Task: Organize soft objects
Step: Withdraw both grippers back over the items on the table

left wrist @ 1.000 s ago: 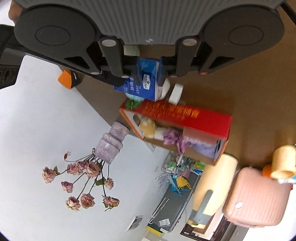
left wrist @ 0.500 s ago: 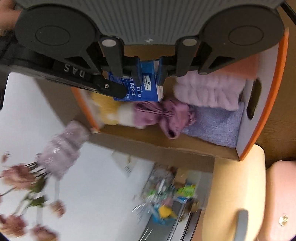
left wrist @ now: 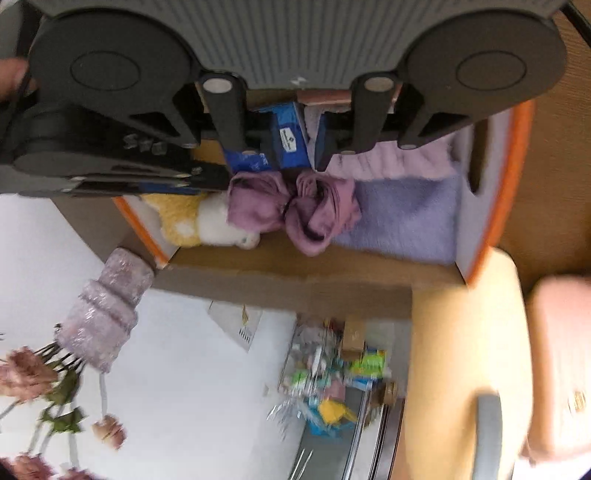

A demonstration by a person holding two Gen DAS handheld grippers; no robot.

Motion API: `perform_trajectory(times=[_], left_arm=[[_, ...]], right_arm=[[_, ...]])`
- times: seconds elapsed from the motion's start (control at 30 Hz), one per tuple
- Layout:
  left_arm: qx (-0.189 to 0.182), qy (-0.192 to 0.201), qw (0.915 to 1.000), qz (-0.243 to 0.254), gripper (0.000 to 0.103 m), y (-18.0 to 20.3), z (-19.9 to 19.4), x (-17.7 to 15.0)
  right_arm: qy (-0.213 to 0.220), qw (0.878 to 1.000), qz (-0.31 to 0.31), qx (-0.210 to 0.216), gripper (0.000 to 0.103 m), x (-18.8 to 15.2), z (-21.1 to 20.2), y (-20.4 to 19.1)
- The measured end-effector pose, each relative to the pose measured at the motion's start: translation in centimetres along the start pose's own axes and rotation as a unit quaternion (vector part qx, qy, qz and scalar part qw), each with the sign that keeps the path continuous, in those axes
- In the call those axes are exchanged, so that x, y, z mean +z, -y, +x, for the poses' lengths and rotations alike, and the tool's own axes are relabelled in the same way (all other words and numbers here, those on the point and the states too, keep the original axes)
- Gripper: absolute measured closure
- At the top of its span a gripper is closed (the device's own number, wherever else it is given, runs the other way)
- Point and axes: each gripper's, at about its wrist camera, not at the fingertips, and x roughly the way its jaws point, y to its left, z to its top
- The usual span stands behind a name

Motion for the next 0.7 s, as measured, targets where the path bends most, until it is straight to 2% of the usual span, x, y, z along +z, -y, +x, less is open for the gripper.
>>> perform_trajectory(times=[0.03,0.1,0.17,0.23,0.3,0.37,0.43,0.7], left_arm=[[0.000,0.012,0.9999,0.012,0.080,0.2,-1.4,0.1],[0.009,0.039,0.9987,0.033,0.075,0.4,-4.6,0.2],[0.025,0.061,0.9969,0.043,0.070,0.0,-8.1,0.0],[0.046,0.083,0.9946,0.044,0.060,-0.6,-11.3,-0.5],[0.063,0.109,0.9911,0.045,0.027,-1.3,-14.9,-1.6],[0.072,0.136,0.9869,0.048,0.025,-1.7,-18.2,-3.1],[0.081,0.146,0.9846,0.051,0.025,-1.6,-20.5,-4.1],[0.089,0.180,0.9782,0.053,0.023,0.3,-26.3,-7.6]], right_arm=[[0.012,1.000,-0.005,0.001,0.078,0.2,-1.3,0.3],[0.036,0.999,-0.019,0.000,0.070,0.2,-4.6,0.7],[0.055,0.998,-0.040,-0.008,0.069,-0.5,-8.0,0.9],[0.077,0.995,-0.063,-0.027,0.068,-1.4,-11.7,1.1],[0.106,0.991,-0.071,-0.039,0.059,-2.5,-15.5,2.0],[0.124,0.989,-0.064,-0.040,0.055,-3.6,-18.5,2.9],[0.130,0.989,-0.056,-0.036,0.055,-4.5,-20.8,3.6],[0.154,0.987,-0.048,-0.022,0.052,-8.6,-25.7,2.3]])
